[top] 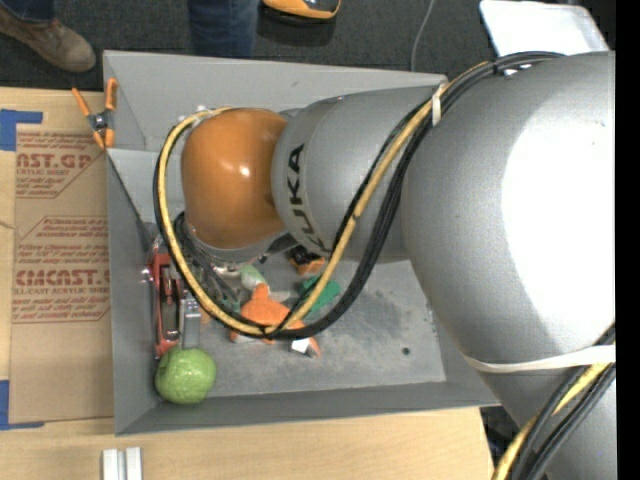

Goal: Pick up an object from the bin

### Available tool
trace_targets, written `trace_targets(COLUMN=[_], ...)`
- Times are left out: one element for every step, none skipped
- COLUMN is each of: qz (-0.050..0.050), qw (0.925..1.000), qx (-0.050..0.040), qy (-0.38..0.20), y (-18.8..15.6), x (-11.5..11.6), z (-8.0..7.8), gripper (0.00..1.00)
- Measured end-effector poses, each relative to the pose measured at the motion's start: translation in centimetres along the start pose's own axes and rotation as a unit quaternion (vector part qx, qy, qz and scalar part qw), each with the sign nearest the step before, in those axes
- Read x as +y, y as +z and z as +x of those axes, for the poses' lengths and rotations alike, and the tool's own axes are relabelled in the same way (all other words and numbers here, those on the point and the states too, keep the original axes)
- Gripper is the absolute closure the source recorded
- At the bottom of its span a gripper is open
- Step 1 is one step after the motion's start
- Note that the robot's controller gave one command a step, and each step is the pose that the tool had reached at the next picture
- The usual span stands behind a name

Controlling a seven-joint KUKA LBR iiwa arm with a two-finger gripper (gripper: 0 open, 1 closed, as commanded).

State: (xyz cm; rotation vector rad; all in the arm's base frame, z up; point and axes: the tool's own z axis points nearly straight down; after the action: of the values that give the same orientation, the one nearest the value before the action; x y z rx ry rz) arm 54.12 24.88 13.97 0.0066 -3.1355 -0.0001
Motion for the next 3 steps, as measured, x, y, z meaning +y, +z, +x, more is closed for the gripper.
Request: trace_targets(qz=[-0.001, -0.002, -0.002], qw=[1.0000, 0.9836, 0.9836], qx=[-0.0023, -0.0079, -0.0079], qy=[0.001, -0.180, -0.180], y=[-0.4, 2.0, 2.0], x=[-0.1, -0.6, -0.6], z=[-0.1, 2.5, 2.5], gripper=[0.00, 1.00, 1.00])
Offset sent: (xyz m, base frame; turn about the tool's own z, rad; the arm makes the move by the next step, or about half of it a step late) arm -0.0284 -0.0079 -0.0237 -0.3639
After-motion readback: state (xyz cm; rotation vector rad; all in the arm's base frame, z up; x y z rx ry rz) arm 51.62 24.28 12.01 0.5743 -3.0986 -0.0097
